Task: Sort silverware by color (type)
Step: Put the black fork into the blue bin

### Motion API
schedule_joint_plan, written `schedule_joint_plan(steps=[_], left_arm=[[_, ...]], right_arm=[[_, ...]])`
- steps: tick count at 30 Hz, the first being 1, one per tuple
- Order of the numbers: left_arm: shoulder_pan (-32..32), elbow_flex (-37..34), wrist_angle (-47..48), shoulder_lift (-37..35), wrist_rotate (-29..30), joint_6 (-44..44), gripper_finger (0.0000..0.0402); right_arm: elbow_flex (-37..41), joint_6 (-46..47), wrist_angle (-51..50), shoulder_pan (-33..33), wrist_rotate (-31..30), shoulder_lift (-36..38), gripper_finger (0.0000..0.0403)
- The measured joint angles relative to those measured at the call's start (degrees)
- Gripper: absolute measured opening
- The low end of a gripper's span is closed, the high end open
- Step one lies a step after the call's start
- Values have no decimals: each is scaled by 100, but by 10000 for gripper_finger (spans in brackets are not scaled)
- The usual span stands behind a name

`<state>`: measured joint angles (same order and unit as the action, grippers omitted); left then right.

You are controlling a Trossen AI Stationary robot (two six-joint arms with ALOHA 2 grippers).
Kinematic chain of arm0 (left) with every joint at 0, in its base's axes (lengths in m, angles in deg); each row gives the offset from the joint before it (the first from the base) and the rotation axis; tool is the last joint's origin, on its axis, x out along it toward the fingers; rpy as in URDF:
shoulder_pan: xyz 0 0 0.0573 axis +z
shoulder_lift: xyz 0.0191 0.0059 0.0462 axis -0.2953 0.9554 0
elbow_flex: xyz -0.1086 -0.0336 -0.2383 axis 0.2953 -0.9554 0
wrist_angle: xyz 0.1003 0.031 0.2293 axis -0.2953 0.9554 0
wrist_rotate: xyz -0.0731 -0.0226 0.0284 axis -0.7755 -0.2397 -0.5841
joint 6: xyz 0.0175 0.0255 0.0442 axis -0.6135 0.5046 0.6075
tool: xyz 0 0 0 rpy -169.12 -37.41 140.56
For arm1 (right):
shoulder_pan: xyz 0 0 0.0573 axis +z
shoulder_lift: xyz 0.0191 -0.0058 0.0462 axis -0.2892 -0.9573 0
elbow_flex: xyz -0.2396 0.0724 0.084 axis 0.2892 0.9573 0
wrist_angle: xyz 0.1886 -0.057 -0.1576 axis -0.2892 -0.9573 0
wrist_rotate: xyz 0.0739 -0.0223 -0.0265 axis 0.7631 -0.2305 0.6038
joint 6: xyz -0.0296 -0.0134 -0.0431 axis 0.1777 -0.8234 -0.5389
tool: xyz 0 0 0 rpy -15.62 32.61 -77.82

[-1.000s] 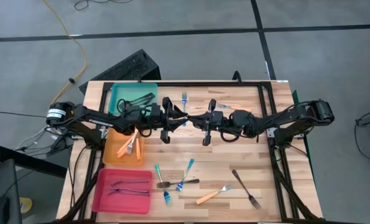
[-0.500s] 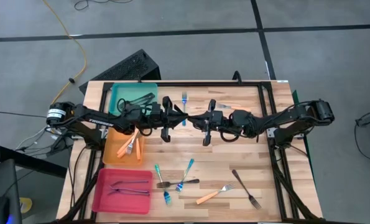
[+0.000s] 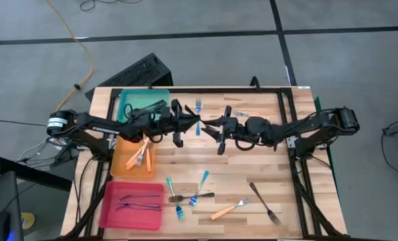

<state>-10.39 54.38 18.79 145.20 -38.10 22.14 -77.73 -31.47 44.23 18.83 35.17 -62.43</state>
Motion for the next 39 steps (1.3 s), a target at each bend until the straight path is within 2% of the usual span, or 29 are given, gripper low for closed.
schedule_joint_plan(steps=[9,14,23,26,33,36,39], left_arm=[[190,2,639,-197,166,147,0],[199,2,736,-207,286,148,0],[342,0,916,-344,347,211,0],[436,0,1241,-443,516,325,0],[942,0,3223,-951,1329,572,0],[1307,4,4101,-1200,1386,494,0],[1743,372,5289,-1322,1389,319,0]], right_arm=[[0,128,-544,-180,45,0,216],[2,435,-877,-301,368,0,243],[2,439,-1512,-368,315,0,250],[2,439,-1532,-347,323,-2,250],[2,439,-1846,-195,335,0,249],[2,443,-2063,-154,337,0,249],[2,444,-2189,-120,337,0,249]])
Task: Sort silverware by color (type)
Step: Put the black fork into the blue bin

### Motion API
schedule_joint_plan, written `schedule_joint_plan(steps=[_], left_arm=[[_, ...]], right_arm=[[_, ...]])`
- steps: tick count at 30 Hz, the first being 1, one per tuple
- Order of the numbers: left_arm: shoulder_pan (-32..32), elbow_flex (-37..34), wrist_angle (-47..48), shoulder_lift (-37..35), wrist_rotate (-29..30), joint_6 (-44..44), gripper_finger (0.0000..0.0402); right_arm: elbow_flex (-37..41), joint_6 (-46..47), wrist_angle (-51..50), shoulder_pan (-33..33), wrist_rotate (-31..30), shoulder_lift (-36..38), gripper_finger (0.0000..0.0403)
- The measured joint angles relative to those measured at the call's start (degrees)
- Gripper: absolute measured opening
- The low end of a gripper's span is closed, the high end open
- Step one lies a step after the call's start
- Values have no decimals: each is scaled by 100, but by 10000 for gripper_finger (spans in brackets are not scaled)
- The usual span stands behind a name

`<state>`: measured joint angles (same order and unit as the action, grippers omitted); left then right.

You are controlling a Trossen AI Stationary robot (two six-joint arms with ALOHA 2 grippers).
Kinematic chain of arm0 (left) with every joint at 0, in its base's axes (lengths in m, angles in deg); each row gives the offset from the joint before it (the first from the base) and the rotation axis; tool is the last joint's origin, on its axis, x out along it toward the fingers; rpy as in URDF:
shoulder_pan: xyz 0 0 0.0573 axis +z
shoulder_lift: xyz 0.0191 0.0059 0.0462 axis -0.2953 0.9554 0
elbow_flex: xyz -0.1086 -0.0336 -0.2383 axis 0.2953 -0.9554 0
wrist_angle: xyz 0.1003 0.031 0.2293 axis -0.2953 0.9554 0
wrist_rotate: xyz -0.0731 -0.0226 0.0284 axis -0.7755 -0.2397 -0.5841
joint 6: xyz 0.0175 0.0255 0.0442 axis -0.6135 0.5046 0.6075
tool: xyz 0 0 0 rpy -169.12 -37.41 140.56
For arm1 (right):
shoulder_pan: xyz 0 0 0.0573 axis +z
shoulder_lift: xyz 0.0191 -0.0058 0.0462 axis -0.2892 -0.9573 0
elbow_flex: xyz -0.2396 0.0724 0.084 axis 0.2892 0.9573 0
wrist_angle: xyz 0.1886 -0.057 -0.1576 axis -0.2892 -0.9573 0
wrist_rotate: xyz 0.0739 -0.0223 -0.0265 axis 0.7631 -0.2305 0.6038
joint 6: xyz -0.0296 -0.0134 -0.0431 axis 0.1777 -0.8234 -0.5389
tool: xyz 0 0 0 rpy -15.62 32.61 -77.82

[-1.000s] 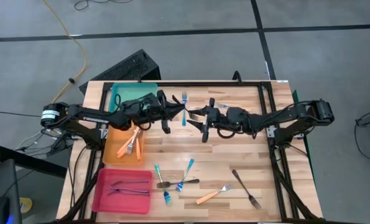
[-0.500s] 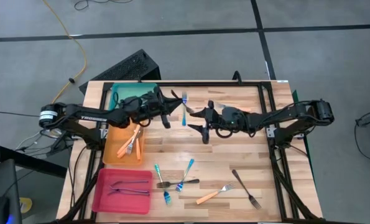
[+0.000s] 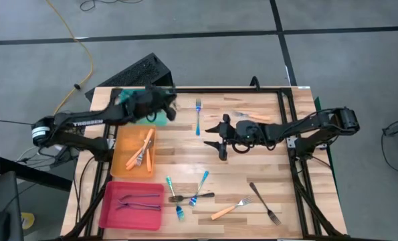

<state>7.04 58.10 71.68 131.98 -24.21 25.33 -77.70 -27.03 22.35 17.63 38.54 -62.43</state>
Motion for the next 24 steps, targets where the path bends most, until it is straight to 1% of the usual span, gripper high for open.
schedule_joint_plan(steps=[4,7,9,13,16,19,24], left_arm=[[538,771,1686,11,10,72,0],[859,1238,2606,105,25,596,0],[1038,1459,3119,168,137,922,0],[1319,1578,3622,305,207,1420,0],[1563,1561,3878,453,289,1385,0],[1830,1547,4308,700,580,1419,0],[2101,1545,4329,1245,737,1557,0]], right_arm=[[0,4,-248,0,-1,0,249],[0,74,-366,-2,-2,0,249],[0,148,-426,-2,-2,0,249],[0,164,-539,-2,-2,0,249],[0,163,-586,-2,-2,0,249],[0,162,-650,-2,-2,0,249],[0,162,-660,-2,-4,0,249]])
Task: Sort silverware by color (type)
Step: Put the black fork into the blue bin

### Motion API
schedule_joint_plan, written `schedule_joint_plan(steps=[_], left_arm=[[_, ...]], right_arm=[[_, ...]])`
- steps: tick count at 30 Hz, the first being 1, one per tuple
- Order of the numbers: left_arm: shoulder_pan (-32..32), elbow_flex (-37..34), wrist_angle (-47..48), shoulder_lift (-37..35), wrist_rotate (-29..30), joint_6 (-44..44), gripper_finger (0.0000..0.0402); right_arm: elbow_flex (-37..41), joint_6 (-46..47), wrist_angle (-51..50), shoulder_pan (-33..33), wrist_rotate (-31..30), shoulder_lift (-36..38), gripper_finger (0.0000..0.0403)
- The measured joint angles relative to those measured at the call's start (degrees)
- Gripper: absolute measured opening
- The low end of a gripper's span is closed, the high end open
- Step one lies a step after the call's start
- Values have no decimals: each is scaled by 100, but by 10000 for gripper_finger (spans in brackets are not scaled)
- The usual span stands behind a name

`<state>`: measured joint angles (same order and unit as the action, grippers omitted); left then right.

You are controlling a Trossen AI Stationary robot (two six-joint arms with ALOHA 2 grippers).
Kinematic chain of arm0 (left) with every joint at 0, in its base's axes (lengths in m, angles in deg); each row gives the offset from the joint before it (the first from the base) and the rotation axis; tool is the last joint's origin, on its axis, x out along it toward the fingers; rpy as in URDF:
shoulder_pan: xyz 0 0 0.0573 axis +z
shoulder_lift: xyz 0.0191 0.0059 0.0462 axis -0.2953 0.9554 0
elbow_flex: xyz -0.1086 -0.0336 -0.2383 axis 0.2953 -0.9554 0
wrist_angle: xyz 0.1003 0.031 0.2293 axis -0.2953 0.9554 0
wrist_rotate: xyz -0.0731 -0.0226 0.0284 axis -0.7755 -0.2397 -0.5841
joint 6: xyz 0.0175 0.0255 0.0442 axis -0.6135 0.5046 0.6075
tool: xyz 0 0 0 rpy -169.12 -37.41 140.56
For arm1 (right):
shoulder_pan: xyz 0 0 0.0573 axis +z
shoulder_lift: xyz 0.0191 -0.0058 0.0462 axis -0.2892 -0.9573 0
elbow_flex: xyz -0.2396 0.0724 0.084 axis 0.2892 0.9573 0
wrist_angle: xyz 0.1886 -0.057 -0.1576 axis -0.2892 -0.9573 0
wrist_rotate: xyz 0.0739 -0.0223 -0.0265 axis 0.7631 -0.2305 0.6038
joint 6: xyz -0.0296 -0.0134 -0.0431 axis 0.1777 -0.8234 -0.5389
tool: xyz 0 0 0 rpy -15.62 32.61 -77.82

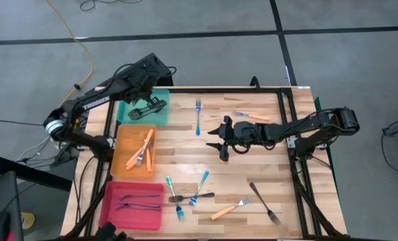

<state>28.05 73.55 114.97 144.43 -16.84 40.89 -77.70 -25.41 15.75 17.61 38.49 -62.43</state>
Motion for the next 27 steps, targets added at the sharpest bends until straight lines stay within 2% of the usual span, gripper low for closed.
schedule_joint_plan(steps=[3,8,15,27], left_arm=[[222,0,67,401,123,-144,0],[394,0,208,1066,-11,-94,0],[436,0,186,1760,-19,320,0],[459,0,58,2053,-351,919,0]], right_arm=[[0,2,-10,0,0,0,249],[0,31,-146,0,-2,0,249],[0,46,-253,0,-2,0,249],[0,44,-248,0,-4,-2,249]])
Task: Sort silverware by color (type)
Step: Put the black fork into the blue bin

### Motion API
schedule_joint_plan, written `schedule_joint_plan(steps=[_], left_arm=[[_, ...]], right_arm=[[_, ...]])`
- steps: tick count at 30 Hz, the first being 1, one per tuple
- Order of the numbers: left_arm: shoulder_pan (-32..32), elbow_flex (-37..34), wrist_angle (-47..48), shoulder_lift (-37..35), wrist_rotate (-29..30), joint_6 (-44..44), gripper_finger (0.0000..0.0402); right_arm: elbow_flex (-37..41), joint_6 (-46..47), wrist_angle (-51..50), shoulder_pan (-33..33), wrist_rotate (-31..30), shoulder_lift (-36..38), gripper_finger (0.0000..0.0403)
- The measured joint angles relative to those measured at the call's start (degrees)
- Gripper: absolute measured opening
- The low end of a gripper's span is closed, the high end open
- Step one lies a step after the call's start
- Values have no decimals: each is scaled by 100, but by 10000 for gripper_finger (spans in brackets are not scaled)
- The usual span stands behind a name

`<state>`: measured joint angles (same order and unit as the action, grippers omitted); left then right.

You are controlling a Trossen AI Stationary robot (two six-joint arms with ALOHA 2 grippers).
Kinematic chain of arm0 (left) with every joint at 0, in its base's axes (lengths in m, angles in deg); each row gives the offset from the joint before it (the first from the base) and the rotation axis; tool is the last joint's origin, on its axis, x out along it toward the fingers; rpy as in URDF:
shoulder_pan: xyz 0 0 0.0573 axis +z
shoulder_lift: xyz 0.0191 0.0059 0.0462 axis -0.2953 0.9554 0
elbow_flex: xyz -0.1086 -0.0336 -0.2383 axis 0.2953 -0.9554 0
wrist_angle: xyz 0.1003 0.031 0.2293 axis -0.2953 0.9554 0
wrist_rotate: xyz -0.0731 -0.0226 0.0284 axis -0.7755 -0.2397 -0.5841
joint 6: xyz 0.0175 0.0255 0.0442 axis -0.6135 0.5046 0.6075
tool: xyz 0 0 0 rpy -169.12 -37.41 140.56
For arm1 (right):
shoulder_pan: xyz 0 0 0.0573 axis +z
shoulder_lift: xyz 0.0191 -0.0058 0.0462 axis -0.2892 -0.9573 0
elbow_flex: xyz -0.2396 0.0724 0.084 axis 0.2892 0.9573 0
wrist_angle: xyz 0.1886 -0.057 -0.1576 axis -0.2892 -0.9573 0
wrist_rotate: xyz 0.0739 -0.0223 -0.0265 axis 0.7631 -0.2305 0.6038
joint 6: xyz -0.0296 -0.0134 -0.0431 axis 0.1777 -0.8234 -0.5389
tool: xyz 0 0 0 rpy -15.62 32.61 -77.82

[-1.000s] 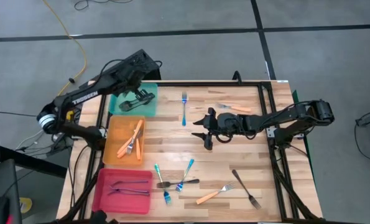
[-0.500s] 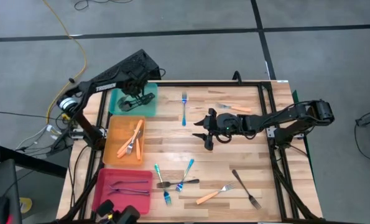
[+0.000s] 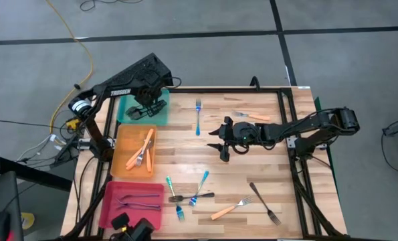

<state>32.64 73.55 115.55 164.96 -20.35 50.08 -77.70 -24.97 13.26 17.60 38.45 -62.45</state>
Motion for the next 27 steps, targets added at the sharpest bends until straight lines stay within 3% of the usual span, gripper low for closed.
schedule_joint_plan(steps=[4,27], left_arm=[[12,0,-27,0,-393,261,0],[18,0,-217,0,-444,591,0]], right_arm=[[0,21,-2,-2,0,2,249],[0,90,-39,-1,0,0,249]])
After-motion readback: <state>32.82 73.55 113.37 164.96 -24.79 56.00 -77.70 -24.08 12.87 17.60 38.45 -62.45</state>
